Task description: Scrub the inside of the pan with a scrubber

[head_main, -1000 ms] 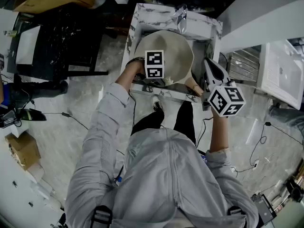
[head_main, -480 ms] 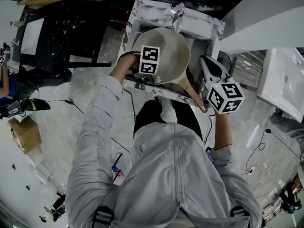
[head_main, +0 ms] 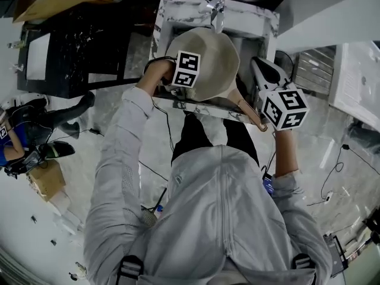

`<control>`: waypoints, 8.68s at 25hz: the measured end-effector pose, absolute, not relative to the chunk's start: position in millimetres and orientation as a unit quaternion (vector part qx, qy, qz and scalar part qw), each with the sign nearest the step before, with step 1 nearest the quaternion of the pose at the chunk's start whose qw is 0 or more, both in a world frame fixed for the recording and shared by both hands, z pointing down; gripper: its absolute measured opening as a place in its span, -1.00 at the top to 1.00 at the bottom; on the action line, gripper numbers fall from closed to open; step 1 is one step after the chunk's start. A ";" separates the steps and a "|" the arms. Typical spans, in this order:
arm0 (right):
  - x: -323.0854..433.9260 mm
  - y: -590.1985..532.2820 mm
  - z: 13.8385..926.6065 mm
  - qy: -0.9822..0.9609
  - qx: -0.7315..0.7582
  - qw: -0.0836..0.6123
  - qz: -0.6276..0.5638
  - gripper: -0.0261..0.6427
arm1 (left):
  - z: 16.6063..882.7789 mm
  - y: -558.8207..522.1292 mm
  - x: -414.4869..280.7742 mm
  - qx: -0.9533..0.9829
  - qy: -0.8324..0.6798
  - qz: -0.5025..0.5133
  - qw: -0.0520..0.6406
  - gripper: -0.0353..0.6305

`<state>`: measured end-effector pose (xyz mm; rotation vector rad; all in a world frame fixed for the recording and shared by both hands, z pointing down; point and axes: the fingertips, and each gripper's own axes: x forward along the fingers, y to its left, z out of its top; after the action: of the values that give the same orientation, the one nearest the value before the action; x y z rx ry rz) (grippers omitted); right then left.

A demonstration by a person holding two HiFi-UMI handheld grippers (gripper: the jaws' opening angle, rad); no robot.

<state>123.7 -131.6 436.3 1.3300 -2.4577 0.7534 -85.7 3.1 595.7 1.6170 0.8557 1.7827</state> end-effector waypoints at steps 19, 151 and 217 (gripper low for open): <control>86.8 -108.7 430.6 -0.794 0.534 0.139 0.255 0.82 | 622.4 -11.4 -133.3 0.558 0.361 0.730 0.157 0.68; 111.1 -113.6 483.5 -0.779 0.516 0.182 0.305 0.82 | 744.8 -193.8 -37.6 0.729 -0.060 0.672 0.115 0.68; 121.1 -113.8 487.5 -0.780 0.515 0.162 0.317 0.82 | 730.9 -155.2 3.5 0.772 0.012 0.635 0.040 0.68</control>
<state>121.1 -113.8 487.5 1.4705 -2.2251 0.9040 3.5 -155.2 730.9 2.3646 0.0353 1.9456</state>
